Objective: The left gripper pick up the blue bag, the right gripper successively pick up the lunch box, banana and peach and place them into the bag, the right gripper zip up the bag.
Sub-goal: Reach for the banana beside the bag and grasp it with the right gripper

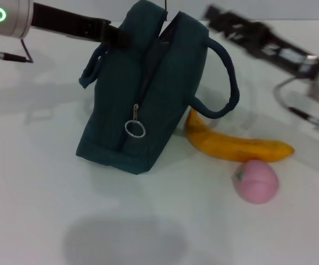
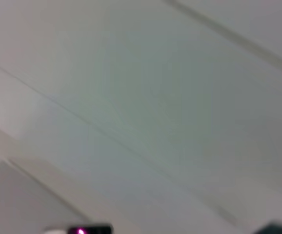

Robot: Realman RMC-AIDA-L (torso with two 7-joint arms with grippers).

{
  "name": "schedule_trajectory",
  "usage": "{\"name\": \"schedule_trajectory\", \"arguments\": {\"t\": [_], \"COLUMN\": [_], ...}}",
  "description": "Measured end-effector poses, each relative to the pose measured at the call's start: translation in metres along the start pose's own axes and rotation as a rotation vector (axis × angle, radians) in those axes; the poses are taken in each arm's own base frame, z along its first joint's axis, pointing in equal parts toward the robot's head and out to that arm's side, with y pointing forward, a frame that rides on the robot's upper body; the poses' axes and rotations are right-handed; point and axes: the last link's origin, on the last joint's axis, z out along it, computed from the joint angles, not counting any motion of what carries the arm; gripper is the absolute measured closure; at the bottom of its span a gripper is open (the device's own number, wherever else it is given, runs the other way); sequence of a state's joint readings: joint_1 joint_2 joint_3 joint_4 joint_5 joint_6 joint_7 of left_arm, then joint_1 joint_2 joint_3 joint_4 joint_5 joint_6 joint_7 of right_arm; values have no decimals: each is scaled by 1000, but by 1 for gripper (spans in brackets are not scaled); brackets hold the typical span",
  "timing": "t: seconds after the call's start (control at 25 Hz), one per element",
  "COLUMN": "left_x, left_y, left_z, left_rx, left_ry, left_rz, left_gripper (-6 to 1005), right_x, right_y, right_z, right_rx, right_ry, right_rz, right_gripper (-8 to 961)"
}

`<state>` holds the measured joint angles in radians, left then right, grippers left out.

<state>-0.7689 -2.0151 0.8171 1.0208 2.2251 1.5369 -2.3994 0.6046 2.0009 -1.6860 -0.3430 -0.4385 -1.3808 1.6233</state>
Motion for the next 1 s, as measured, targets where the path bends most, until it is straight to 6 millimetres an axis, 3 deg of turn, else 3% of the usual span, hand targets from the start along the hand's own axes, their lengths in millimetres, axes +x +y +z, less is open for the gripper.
{"name": "schedule_trajectory", "arguments": {"t": [0.24,0.28,0.32,0.48,0.56,0.76,1.0], "left_x": [-7,-9,-10,-14,-15,-17,-17], "left_y": [-8,-9,-10,-13,-14,-18,-18], "left_z": [-3,-3,-4,0,2,4,5], "left_rx": [21,25,29,32,32,40,43], "left_ry": [12,14,16,20,21,26,32], "left_rz": [-17,-19,-20,-26,-31,-45,-42], "left_gripper": [945,945,945,944,944,945,945], "right_x": [-20,-19,-19,-11,-7,4,8], "right_y": [3,2,2,0,1,-1,-4], "right_z": [-95,-121,-125,-177,-188,-187,-190], "right_rx": [57,117,127,288,317,313,414], "right_ry": [-262,-338,-348,-478,-445,-242,-303], "right_rz": [-209,-264,-271,-342,-381,-497,-661], "right_gripper": [413,414,438,532,578,600,597]}}
